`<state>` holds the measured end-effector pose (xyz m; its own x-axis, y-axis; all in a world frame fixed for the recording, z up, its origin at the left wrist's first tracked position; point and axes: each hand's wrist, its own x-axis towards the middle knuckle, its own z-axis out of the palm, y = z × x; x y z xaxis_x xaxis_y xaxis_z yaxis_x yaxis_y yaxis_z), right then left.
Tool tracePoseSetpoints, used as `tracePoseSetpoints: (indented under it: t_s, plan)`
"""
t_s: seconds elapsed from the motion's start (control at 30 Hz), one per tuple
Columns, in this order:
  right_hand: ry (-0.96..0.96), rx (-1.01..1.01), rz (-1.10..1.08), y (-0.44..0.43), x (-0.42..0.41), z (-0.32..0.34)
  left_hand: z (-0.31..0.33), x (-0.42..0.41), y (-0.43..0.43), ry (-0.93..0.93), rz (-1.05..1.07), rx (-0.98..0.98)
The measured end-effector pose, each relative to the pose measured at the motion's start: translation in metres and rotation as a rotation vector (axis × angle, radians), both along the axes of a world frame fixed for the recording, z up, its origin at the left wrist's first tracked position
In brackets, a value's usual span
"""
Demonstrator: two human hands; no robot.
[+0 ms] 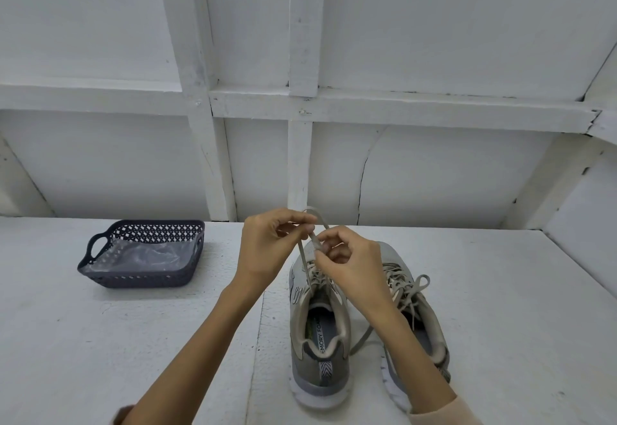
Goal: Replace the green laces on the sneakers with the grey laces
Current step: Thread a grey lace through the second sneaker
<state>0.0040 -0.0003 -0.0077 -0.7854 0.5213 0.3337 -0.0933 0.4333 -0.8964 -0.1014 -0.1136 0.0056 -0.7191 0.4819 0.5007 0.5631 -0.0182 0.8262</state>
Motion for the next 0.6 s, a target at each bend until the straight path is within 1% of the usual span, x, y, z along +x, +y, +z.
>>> tracePoseSetpoints:
  t_s: [0.1,0.17,0.23,0.27,0.3,0.37,0.43,0.53,0.6]
  plan:
    - [0.076,0.089,-0.059,0.001,0.002,-0.004,0.000,-0.001,-0.001,-0.024,0.016,-0.020]
    - [0.088,0.157,-0.068,0.004,0.003,-0.004,-0.001,-0.002,-0.001,-0.040,0.034,-0.030]
    - [0.066,0.131,-0.048,0.007,0.005,-0.002,-0.001,-0.001,-0.002,-0.098,0.037,-0.018]
    - [0.060,0.081,-0.030,0.009,0.006,-0.001,-0.001,-0.001,-0.003,-0.149,0.024,0.002]
    - [0.067,-0.001,-0.012,0.012,0.009,0.001,-0.002,-0.001,-0.003,-0.211,0.009,0.031]
    - [0.115,-0.250,0.031,0.018,0.017,0.005,-0.005,-0.001,-0.006,-0.323,0.015,0.095]
    - [0.145,-0.490,0.092,0.024,0.026,0.006,-0.011,-0.004,-0.011,-0.399,0.045,0.118]
    - [0.200,-0.809,0.184,0.027,0.034,0.001,-0.025,-0.005,-0.019,-0.449,0.073,0.072]
    - [0.229,-1.003,0.130,0.029,0.037,-0.008,-0.035,-0.006,-0.025,-0.459,0.113,0.050]
